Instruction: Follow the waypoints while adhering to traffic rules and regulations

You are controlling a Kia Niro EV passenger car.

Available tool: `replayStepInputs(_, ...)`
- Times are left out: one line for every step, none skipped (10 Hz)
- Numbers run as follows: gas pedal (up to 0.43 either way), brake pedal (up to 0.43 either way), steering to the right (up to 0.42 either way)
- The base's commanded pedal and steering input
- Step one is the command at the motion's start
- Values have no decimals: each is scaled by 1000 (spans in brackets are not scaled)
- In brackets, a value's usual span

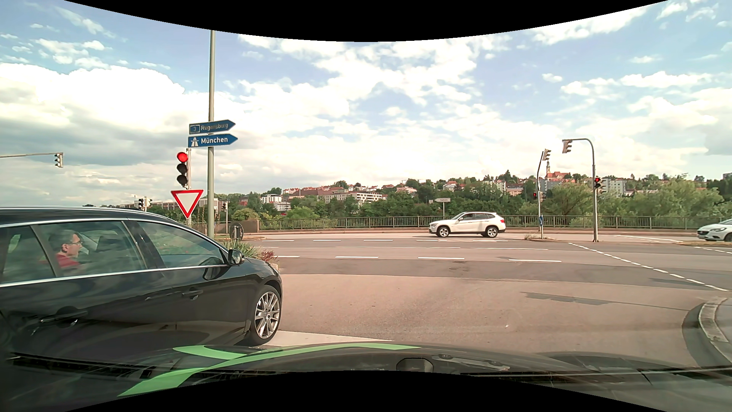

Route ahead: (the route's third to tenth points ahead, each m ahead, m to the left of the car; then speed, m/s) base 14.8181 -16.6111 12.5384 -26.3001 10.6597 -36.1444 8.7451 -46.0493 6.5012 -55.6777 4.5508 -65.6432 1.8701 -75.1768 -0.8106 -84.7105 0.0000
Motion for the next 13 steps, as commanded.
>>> replayStepInputs(0,610,259)
replayStepInputs(0,604,259)
replayStepInputs(0,610,259)
replayStepInputs(0,610,259)
replayStepInputs(0,610,259)
replayStepInputs(0,610,259)
replayStepInputs(0,610,259)
replayStepInputs(0,610,258)
replayStepInputs(0,604,258)
replayStepInputs(0,610,259)
replayStepInputs(0,604,258)
replayStepInputs(0,604,259)
replayStepInputs(0,610,259)
